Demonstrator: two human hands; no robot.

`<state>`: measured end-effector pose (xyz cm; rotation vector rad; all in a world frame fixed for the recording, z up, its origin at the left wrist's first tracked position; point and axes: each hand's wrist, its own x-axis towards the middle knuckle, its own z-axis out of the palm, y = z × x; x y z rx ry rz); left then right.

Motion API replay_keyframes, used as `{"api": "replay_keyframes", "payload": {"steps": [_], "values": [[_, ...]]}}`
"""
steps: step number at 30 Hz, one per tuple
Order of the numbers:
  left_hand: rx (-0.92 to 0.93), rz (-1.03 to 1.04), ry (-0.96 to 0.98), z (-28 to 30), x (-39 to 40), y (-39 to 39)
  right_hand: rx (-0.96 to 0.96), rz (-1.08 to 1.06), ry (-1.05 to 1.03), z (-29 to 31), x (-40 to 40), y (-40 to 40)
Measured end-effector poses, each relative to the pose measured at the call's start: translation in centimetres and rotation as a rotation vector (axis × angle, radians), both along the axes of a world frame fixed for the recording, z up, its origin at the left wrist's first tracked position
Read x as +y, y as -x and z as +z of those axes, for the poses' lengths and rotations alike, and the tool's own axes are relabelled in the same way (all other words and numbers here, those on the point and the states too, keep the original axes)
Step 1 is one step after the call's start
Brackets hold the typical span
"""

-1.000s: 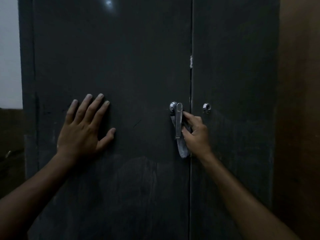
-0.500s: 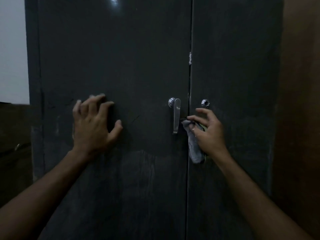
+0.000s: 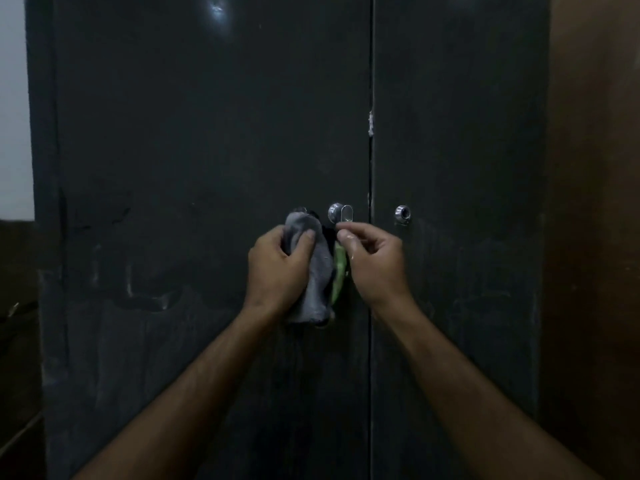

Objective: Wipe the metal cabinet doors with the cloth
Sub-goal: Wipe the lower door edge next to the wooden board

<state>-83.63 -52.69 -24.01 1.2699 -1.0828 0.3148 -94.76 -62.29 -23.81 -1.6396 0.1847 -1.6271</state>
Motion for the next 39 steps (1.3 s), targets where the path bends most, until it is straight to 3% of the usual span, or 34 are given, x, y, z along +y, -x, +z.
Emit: {"api": "replay_keyframes", "payload": {"steps": [4, 7, 10, 15, 26, 32, 39], "values": [[-0.368, 0.362, -0.016, 1.9, 0.0, -0.4, 0.015, -0.176, -0.011, 1.7, -2.3, 0.0], [-0.592, 0.514, -0.106, 3.0, -1.2, -0.2, 0.068, -0.078, -0.125, 2.6, -2.9, -0.1], [-0.697, 0.633, -0.174, 3.4, -2.6, -0.1, 0.040, -0.010, -0.177, 2.9, -3.4, 0.1], [-0.813, 0.652, -0.189, 2.5, -3.6, -0.6, 0.077, 0.045, -0.186, 2.6, -3.8, 0.0], [-0.460, 0.580, 0.001, 5.0, -3.6, -0.9, 0.121, 0.081, -0.183, 2.2, -4.4, -0.6], [-0.723, 0.565, -0.100, 4.4, -3.5, -1.2, 0.114, 0.125, -0.176, 2.2, -4.3, -0.3], [-0.658, 0.609, -0.053, 5.3, -3.6, -1.2, 0.116, 0.145, -0.207, 2.5, -4.0, 0.0]]}}
